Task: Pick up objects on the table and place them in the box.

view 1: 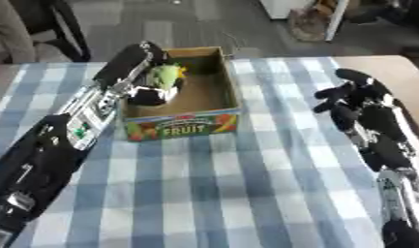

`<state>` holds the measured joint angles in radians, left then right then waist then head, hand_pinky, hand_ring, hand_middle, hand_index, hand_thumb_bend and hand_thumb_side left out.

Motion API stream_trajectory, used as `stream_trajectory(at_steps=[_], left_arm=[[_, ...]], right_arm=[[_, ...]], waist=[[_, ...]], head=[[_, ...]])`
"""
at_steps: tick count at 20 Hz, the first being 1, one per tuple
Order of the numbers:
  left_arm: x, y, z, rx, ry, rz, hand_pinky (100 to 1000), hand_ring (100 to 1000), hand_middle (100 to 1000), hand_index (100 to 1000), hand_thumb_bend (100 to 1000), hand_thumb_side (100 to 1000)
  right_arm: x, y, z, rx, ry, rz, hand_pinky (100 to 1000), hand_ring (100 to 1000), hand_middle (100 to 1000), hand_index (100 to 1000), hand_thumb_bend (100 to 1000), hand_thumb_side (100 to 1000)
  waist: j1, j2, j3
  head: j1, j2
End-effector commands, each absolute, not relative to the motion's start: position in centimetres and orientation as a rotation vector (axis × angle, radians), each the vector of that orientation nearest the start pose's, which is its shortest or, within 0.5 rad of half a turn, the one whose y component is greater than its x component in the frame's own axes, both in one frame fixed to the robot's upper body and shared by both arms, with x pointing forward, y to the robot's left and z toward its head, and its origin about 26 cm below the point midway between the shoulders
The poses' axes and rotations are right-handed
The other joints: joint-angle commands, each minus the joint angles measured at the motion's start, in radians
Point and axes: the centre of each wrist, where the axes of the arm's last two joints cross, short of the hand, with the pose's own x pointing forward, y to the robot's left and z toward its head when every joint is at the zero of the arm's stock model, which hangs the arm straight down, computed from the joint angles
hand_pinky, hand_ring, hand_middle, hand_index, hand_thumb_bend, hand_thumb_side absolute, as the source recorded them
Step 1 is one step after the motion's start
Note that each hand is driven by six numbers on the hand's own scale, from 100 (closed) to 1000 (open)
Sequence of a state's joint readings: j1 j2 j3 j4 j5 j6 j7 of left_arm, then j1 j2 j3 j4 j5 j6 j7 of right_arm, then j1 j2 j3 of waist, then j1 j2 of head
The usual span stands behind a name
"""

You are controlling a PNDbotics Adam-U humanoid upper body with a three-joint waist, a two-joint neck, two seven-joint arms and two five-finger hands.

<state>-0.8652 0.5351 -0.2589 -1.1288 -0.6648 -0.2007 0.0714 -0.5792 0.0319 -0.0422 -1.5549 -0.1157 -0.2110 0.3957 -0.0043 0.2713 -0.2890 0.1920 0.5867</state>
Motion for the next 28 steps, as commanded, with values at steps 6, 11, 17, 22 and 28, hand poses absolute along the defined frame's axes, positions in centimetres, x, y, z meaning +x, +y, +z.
stream_trajectory(at_steps=[6, 11, 17, 22, 28], left_arm=[[45.7, 28.5, 21.1, 1.095, -1.914, -1.188, 552, 624, 696, 819, 449, 114], [45.7, 28.6, 20.8, 1.114, -1.872, -1.234, 722, 787, 822, 870, 560, 481], [45.5, 28.6, 21.1, 1.098, -1.912, -1.196, 756, 812, 860, 889, 505, 659], [45.0, 28.3, 22.2, 1.089, -1.964, -1.193, 816, 852, 898, 906, 457, 644], [44.4, 28.0, 23.1, 1.064, -1.999, -1.144, 777, 827, 878, 889, 292, 605]], right_arm=[[38.8, -17.3, 17.6, 0.502, -2.309, 0.471, 602, 697, 496, 821, 475, 253], [38.8, -17.4, 17.5, 0.497, -2.308, 0.469, 602, 698, 497, 821, 475, 252], [38.8, -17.6, 17.4, 0.495, -2.303, 0.467, 602, 697, 497, 820, 475, 252], [38.7, -17.7, 17.3, 0.492, -2.3, 0.463, 602, 697, 497, 820, 475, 251], [38.7, -17.8, 17.1, 0.49, -2.295, 0.458, 602, 697, 497, 820, 475, 251]], waist=[[0.007, -0.009, -0.017], [0.011, -0.008, -0.018], [0.013, -0.011, -0.014], [0.012, -0.014, -0.008], [0.009, -0.019, 0.002]], head=[[0.032, -0.008], [0.033, -0.01], [0.035, -0.01], [0.036, -0.01], [0.033, -0.008]])
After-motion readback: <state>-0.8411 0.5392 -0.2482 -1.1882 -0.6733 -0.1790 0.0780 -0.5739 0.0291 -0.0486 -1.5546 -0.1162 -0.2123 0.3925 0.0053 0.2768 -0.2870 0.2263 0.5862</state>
